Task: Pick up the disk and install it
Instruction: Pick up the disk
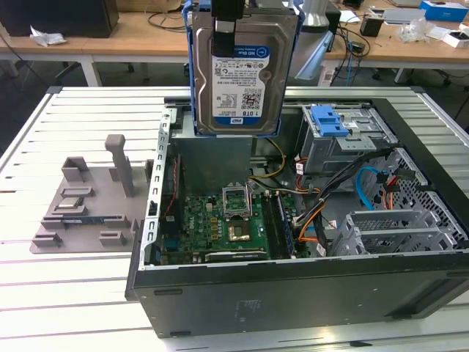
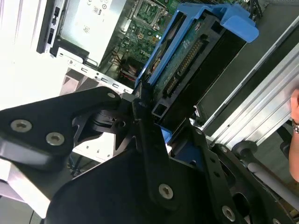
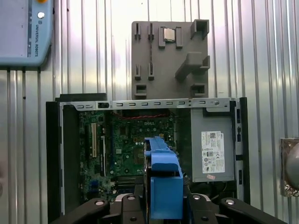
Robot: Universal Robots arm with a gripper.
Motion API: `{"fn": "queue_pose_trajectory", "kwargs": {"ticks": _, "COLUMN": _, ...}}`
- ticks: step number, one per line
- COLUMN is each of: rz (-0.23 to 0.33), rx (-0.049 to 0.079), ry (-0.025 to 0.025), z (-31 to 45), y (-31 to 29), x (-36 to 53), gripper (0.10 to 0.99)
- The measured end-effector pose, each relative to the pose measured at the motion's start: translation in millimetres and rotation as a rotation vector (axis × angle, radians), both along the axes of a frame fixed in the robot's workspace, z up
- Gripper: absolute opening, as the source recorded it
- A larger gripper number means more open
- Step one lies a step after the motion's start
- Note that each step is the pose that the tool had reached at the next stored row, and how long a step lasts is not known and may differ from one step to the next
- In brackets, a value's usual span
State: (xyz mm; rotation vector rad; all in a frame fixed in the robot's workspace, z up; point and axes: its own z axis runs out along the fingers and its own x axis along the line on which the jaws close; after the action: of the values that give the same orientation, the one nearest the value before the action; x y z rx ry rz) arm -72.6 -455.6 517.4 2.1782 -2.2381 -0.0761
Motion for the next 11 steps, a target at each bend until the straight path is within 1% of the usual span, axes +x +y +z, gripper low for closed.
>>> {"fn": "queue_pose_trajectory", "kwargs": {"ticks": 11, "rz": 0.000, "rx": 0.000, "ry": 0.0001, "z": -1.3, "y": -14.5, "x": 0.0, "gripper": 0.369}}
